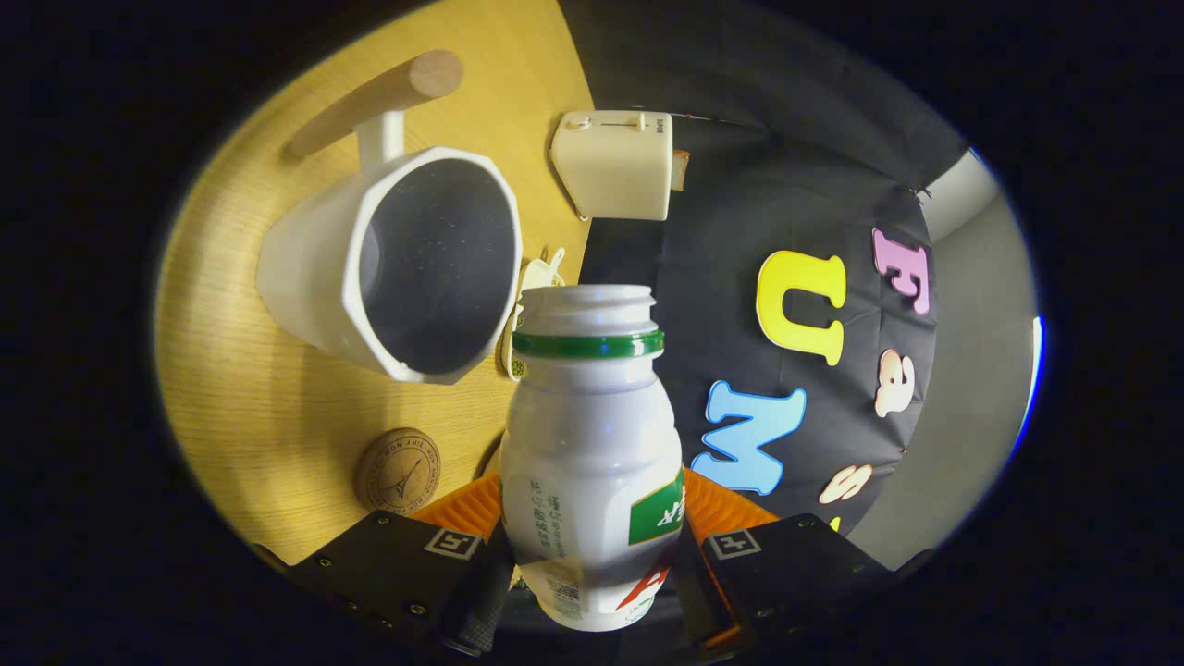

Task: Take the bottle from table, then pour the juice into the cup, finally place the bottle on the coaster

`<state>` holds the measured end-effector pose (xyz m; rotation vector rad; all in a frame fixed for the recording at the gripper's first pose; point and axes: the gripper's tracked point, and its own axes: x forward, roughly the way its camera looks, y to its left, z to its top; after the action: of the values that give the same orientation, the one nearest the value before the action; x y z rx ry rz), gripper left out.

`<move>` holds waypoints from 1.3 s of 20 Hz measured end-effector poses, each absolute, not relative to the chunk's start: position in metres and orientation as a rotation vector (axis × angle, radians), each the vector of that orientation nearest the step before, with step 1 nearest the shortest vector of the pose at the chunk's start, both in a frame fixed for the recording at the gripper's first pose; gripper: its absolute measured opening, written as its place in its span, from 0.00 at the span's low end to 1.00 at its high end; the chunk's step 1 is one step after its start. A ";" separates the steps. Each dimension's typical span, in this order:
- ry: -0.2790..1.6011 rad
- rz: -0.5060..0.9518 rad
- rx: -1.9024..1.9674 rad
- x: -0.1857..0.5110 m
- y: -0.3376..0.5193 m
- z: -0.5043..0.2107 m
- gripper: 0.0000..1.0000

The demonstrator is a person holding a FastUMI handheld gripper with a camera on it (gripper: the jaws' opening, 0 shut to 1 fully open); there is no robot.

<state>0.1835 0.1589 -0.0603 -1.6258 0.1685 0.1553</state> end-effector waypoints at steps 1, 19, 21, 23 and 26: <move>0.175 0.160 -1.584 0.183 0.158 -0.061 0.74; 0.181 0.123 -0.994 0.178 0.136 -0.052 0.74; 0.183 0.125 -0.918 0.178 0.133 -0.050 0.74; 0.178 0.136 -0.824 0.178 0.134 -0.049 0.74; 0.163 0.132 -0.715 0.179 0.131 -0.044 0.74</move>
<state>0.1786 0.1313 -0.0436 -0.7146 0.1631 0.1319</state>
